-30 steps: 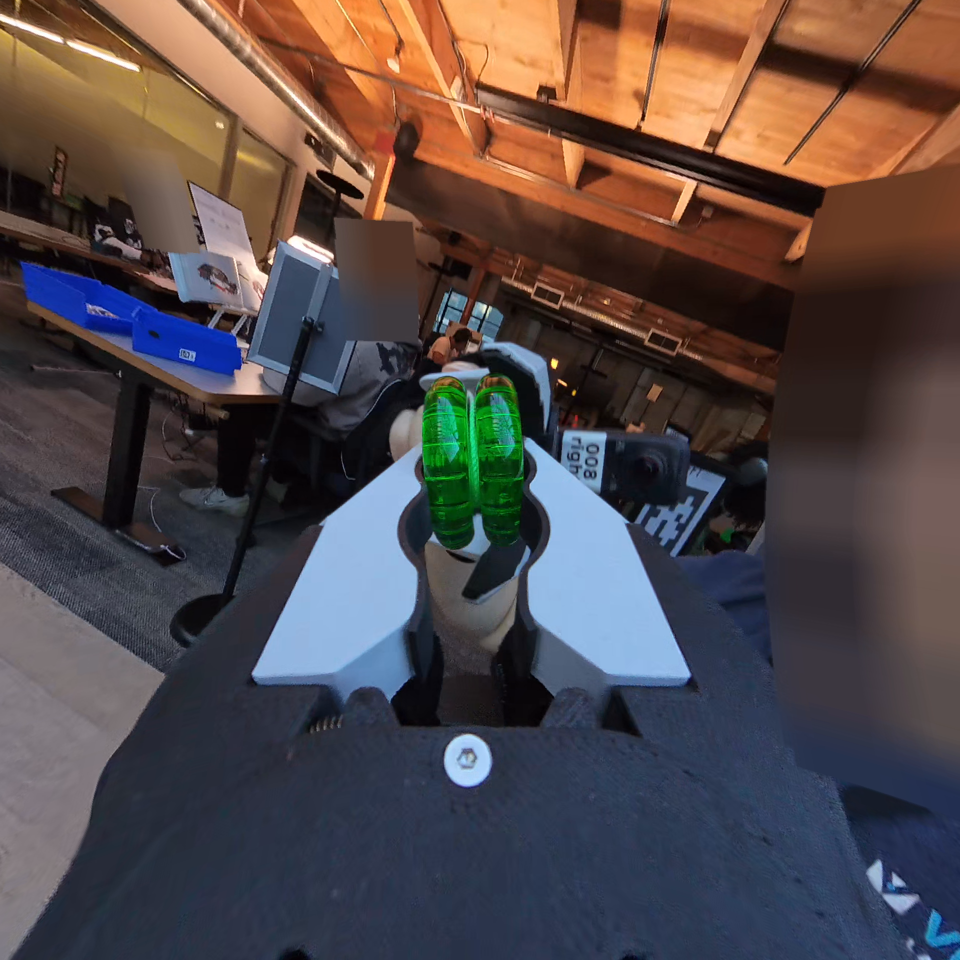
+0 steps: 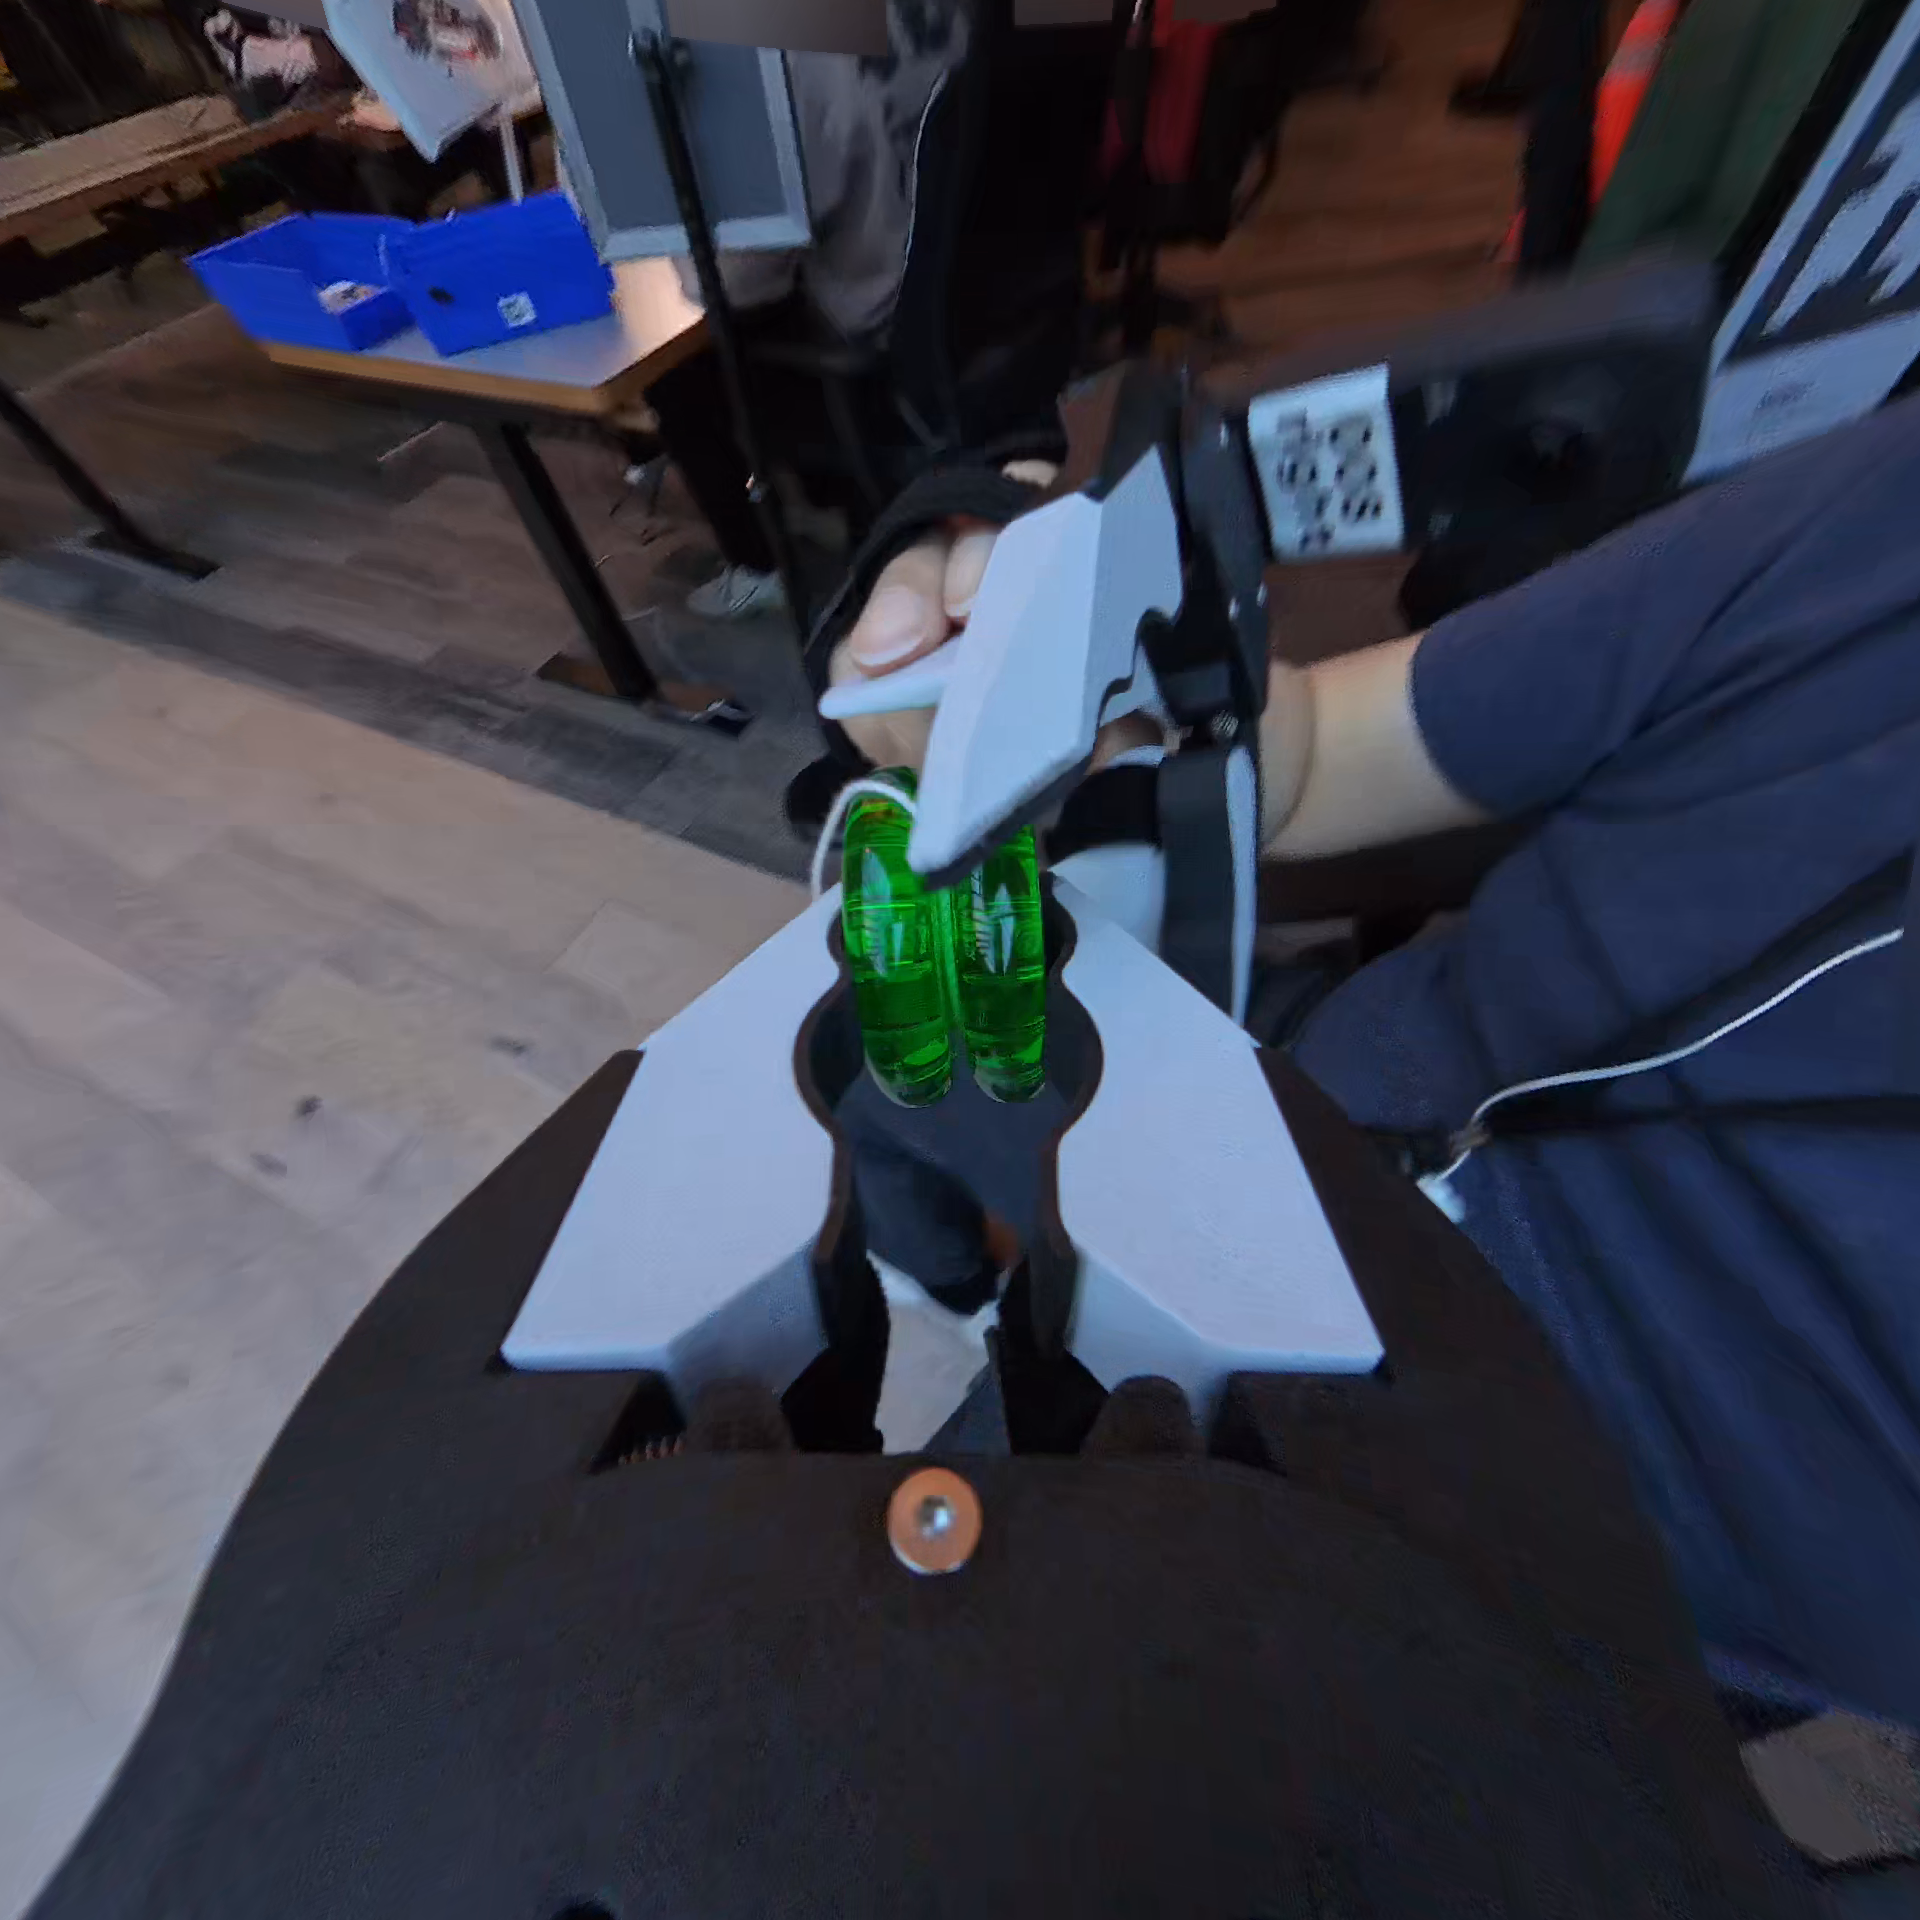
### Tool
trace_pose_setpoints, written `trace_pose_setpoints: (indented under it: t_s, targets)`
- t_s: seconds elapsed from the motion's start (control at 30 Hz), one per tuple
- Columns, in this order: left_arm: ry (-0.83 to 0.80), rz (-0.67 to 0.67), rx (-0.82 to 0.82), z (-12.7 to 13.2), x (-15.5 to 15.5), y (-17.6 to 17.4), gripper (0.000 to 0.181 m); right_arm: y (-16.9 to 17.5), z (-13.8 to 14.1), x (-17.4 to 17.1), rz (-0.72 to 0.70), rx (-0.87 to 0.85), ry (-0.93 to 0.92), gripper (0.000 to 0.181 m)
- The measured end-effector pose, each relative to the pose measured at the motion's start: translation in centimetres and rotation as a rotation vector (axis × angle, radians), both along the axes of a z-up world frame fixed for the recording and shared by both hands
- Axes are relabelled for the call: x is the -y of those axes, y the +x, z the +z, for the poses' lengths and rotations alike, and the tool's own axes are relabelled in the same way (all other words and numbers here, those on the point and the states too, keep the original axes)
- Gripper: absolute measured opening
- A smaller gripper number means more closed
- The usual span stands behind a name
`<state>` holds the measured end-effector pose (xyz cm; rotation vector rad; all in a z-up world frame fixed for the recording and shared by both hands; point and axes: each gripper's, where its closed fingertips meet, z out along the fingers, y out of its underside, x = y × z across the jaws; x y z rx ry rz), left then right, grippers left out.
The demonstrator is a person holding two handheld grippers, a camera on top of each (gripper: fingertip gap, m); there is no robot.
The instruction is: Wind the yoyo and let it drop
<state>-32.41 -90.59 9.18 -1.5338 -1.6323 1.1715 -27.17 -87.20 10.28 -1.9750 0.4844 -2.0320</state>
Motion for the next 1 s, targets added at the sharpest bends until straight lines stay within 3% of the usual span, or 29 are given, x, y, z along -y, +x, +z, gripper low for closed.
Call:
trace_pose_setpoints:
  t_s: [0.1,0.2,0.37,0.43,0.5,0.53,0.63,0.7,0.77,0.93,1.0]
  targets:
    - [-0.185,0.029,0.248,-1.1,-0.2,1.4,0.028,-1.2,0.0,-0.3,0.106,-0.017,0.164,0.086]
    - [-0.235,0.056,0.388,-1.3,-0.6,2.0,0.029,-1.9,1.1,0.7,0.151,0.011,0.302,0.085]
    - [-0.387,0.153,0.475,-0.4,0.3,2.9,0.029,-1.4,0.7,0.9,0.138,0.01,0.37,0.067]
    - [-0.403,0.179,0.45,0.2,0.5,3.2,0.029,-1.5,0.4,0.9,0.105,0.048,0.349,0.07]
    - [-0.384,0.19,0.41,0.6,0.5,3.2,0.029,-2.0,0.3,0.8,0.079,0.091,0.319,0.067]
    - [-0.386,0.219,0.388,0.9,1.0,3.4,0.029,-2.3,0.1,0.8,0.066,0.091,0.308,0.053]
    - [-0.351,0.274,0.299,2.0,2.0,3.7,0.029,-3.5,0.6,0.3,0.06,0.14,0.298,0.052]
    - [-0.217,0.235,0.172,2.5,1.5,2.7,0.029,-4.0,1.6,0.9,0.024,0.19,0.305,0.058]
    - [-0.068,0.182,0.025,3.3,0.8,1.3,0.029,-4.1,3.0,1.8,-0.029,0.244,0.273,0.076]
    - [0.337,0.073,-0.368,5.7,0.4,-1.3,0.029,-1.8,4.4,3.0,-0.207,0.271,-0.013,0.097]
    - [0.409,0.035,-0.462,6.2,0.6,-1.6,0.028,-1.8,5.6,4.3,-0.313,0.32,-0.089,0.083]
